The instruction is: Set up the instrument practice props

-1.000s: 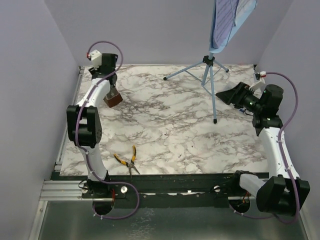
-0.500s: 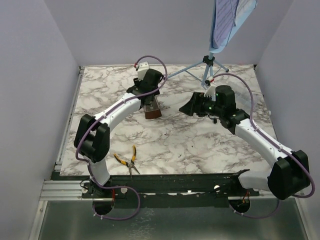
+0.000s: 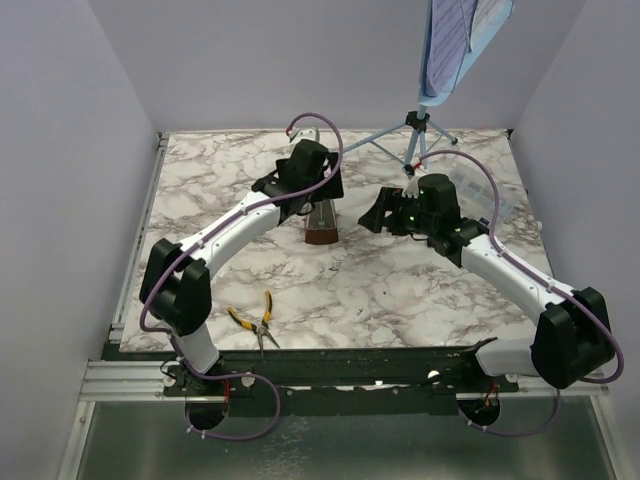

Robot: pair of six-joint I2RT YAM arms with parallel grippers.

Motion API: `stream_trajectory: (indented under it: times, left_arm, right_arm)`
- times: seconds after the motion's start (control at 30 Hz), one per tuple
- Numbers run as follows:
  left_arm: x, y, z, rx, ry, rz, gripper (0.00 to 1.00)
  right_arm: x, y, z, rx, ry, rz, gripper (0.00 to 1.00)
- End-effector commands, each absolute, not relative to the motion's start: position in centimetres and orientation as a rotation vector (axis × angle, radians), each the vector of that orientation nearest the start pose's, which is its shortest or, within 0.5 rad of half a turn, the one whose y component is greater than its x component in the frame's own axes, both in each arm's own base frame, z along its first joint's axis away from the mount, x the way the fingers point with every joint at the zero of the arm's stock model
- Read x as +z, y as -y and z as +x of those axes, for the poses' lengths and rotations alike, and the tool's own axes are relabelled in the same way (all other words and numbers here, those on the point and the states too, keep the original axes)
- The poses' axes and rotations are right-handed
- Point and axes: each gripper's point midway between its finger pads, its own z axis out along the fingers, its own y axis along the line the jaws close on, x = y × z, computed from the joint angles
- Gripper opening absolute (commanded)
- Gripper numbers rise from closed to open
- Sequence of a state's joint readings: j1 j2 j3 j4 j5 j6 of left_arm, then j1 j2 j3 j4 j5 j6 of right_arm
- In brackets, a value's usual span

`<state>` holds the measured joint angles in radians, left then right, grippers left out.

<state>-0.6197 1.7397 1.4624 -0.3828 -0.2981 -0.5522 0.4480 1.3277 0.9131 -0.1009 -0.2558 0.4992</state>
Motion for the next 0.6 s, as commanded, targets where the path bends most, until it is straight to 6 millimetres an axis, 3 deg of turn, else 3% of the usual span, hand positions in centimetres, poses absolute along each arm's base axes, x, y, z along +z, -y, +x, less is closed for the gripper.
stream_trajectory:
  times: [0.0,0.13,0.23,0.3,0.43,0.57]
  left_arm:
    - [24.3,24.7,41.8,-0.435,-2.081,-0.004,0.99]
    - [28.7,19.1,43.0,-0.433,-1.952,-0.091,0.99]
    - [31.6,14.4,43.4,-0.385,-1.853,-0.186,0.99]
    - [32.7,12.4,43.1,-0.335,-1.800,-0.207,0.99]
    - [33.3,10.3,42.9,-0.232,-1.763,-0.227,0.99]
    - [33.7,10.2,42.4,-0.238,-1.742,-0.219,0.97]
  right_arm:
    - [17.2,-22.4,33.6,0.741,-2.183,-0.077,0.79]
    - [17.4,-25.1,33.4,0.744,-2.173,-0.075,0.79]
    - [17.6,-28.1,33.6,0.734,-2.143,-0.097,0.86]
    - [18.2,-29.3,34.7,0.655,-2.134,-0.083,0.93]
    - [19.8,-31.1,37.2,0.501,-2.096,-0.069,1.00]
    - [19.8,-31.5,39.9,0.354,-2.112,-0.016,1.00]
